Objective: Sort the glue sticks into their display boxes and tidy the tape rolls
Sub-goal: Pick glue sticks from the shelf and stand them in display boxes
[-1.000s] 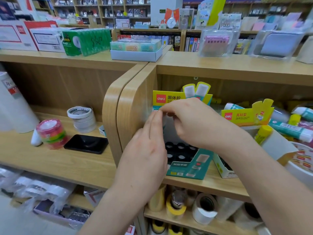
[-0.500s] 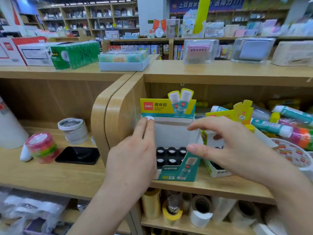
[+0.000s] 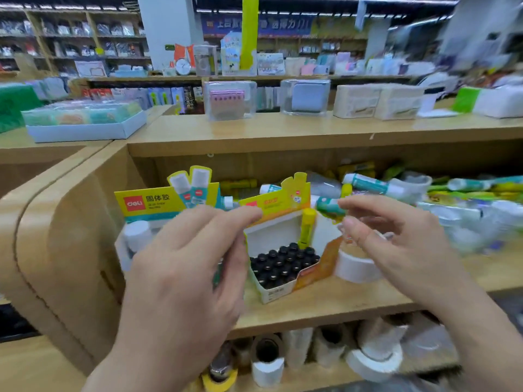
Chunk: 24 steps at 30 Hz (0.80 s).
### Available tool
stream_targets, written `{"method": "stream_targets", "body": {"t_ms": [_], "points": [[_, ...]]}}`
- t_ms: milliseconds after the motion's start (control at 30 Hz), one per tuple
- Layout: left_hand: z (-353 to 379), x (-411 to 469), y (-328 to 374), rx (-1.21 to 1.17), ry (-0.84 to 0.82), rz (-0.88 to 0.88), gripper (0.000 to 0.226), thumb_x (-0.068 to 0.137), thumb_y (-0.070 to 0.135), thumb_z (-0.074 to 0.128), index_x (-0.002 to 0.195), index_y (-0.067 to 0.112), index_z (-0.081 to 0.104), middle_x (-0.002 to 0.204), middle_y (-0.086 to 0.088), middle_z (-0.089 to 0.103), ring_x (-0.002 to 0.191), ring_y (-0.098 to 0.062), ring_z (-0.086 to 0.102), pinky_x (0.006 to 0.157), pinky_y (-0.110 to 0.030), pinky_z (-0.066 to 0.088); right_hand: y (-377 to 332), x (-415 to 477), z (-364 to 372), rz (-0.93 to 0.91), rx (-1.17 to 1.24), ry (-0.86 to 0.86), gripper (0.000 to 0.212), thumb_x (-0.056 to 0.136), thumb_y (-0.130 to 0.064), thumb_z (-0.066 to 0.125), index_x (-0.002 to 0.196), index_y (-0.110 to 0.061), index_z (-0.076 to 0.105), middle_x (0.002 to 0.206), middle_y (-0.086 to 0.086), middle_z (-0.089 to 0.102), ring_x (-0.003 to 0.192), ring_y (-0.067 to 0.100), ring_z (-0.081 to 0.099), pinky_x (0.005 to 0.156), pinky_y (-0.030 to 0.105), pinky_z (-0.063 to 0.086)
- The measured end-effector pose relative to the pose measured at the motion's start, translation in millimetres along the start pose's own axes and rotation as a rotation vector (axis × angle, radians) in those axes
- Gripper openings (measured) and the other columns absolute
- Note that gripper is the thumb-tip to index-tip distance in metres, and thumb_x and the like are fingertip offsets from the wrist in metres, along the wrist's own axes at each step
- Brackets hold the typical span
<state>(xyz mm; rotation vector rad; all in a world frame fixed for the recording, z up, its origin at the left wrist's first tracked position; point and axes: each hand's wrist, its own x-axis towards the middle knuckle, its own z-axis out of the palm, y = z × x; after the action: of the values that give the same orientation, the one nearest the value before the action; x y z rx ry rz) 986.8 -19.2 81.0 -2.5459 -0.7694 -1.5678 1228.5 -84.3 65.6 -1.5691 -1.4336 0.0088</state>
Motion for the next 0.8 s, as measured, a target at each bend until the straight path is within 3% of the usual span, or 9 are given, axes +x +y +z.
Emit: {"method": "stream_targets", "body": {"t_ms": [133,267,333,433,533,633,733,800], "points": [[35,20,26,-0.033,-0.087,0.045,0.028,0.083,0.006,0.055,0.103,0.016,0.073,0.099,0.003,0.065,0.087,-0.012,0.058,0.079,-0.021,0.045,32,14,-50,0.097,-0.225,-0.016,0.026,0.084,-0.033,0.064,0.109,-0.035,0.070,0.105,-0.019,0.069,0.100,0.004,0.063,0.091,0.035,0.050],[82,45,50,0.046,-0.216,0.076,0.024,0.081,0.015,0.054,0.095,0.020,0.073,0.096,0.006,0.070,0.087,-0.015,0.062,0.074,-0.030,0.050,70,34,-74,0.150,-0.439,-0.152,0.034,0.089,-0.030,0.065,0.122,-0.033,0.063,0.117,-0.016,0.062,0.110,0.005,0.053,0.087,0.024,0.039],[110,65,63,0.169,-0.360,0.069,0.023,0.082,0.016,0.056,0.097,0.022,0.072,0.096,0.006,0.070,0.089,-0.019,0.063,0.071,-0.036,0.054,88,45,-75,0.138,-0.468,-0.239,0.037,0.089,-0.035,0.064,0.125,-0.034,0.060,0.123,-0.012,0.061,0.115,0.009,0.052,0.090,0.026,0.041],[165,94,65,0.379,-0.586,0.038,0.024,0.089,0.020,0.051,0.109,0.025,0.064,0.109,0.005,0.065,0.104,-0.021,0.056,0.083,-0.039,0.050,102,61,-66,0.028,-0.452,-0.326,0.031,0.088,-0.039,0.062,0.119,-0.034,0.063,0.119,-0.007,0.065,0.113,0.016,0.055,0.093,0.037,0.046],[210,112,57,0.580,-0.778,0.082,0.020,0.087,0.021,0.053,0.105,0.023,0.061,0.102,0.001,0.064,0.100,-0.025,0.058,0.072,-0.038,0.052,109,77,-54,-0.063,-0.512,-0.419,0.020,0.089,-0.044,0.055,0.104,-0.033,0.063,0.100,-0.003,0.066,0.103,0.023,0.053,0.082,0.043,0.048],[233,113,54,0.591,-0.892,0.080,0.015,0.086,0.022,0.052,0.099,0.022,0.060,0.094,-0.001,0.062,0.095,-0.026,0.060,0.060,-0.033,0.044,127,89,-54,-0.049,-0.480,-0.512,0.024,0.090,-0.038,0.053,0.112,-0.036,0.061,0.108,-0.001,0.066,0.108,0.024,0.054,0.086,0.046,0.049],[234,115,48,0.511,-0.890,0.056,0.015,0.089,0.024,0.053,0.104,0.026,0.055,0.093,0.000,0.060,0.095,-0.026,0.059,0.061,-0.033,0.039,139,99,-62,-0.020,-0.248,-0.511,0.034,0.094,-0.022,0.053,0.126,-0.033,0.060,0.125,-0.003,0.063,0.114,0.019,0.056,0.097,0.037,0.046],[224,115,45,0.283,-0.739,-0.055,0.021,0.094,0.024,0.054,0.115,0.023,0.050,0.101,-0.001,0.063,0.098,-0.023,0.058,0.071,-0.034,0.041,142,108,-66,-0.054,-0.159,-0.466,0.036,0.095,-0.016,0.052,0.128,-0.027,0.060,0.130,-0.006,0.061,0.119,0.014,0.054,0.101,0.026,0.041]]}}
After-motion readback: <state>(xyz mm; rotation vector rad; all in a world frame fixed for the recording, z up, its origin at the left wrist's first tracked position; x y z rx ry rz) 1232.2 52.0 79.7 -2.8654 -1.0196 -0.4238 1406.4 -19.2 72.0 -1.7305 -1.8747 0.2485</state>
